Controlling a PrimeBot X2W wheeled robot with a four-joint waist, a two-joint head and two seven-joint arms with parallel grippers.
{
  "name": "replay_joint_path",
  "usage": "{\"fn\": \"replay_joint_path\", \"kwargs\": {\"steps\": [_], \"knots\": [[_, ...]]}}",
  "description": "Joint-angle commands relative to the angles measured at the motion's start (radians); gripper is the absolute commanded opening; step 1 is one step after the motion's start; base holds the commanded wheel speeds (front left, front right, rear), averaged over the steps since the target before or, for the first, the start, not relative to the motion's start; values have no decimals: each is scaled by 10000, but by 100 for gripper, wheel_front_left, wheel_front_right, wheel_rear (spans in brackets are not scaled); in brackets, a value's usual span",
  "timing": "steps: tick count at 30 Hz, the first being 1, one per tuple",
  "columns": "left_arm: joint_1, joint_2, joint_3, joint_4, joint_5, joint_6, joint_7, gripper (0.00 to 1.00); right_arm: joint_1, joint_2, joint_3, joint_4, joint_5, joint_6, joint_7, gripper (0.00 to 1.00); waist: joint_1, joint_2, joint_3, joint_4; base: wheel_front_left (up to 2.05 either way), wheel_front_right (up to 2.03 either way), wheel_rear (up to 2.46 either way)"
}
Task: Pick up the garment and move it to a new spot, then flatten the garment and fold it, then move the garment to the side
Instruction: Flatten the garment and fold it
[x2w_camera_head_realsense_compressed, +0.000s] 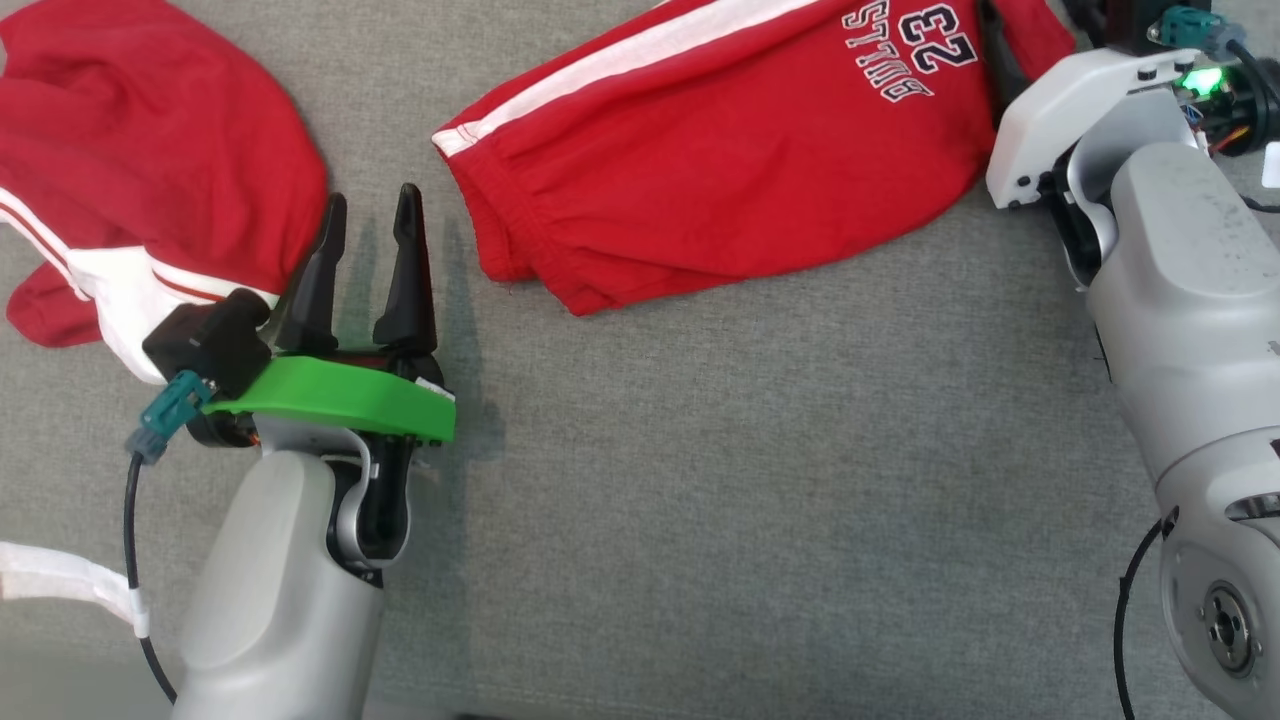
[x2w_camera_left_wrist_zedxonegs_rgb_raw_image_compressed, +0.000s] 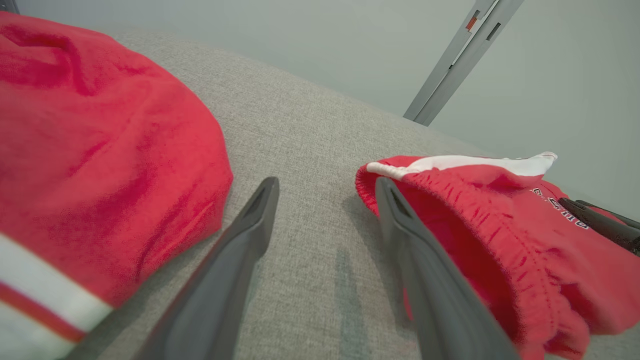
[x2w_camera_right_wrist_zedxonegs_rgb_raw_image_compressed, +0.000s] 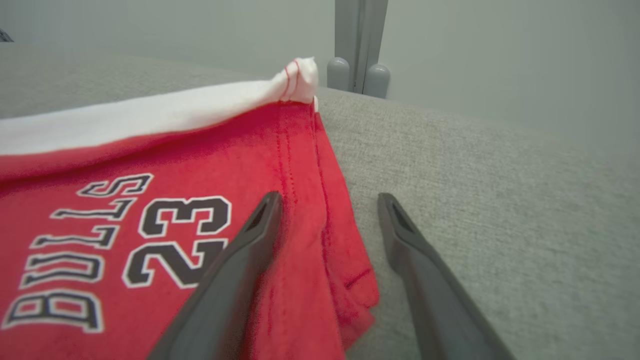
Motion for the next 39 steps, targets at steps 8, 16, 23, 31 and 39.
{"fn": "replay_joint_path", "kwargs": {"steps": [8,16,23,31,39], "knots": [[644,-87,284,118,518,24,-32,100,810,-101,319,1021,937,-18,613,0,0,0,-570,-169,0,0,0],[1491,-60,489,238,1203,24,-32,100,2098,-331,202,906,2423,-23,-292,0,0,0,-1816,-672,0,0,0],[2363,-167,768,308,1624,24,-32,100,4003,-633,581,165,3980,-27,-537,0,0,0,-2778,-1084,0,0,0],[3189,-267,710,347,1758,24,-32,100,6009,-1083,1041,-1251,5568,-21,-548,0,0,0,-3470,-1211,0,0,0],[3447,-309,474,373,1679,24,-32,100,6283,-1004,1439,-2999,6268,-15,-553,0,0,0,-3571,-1039,0,0,0]]}}
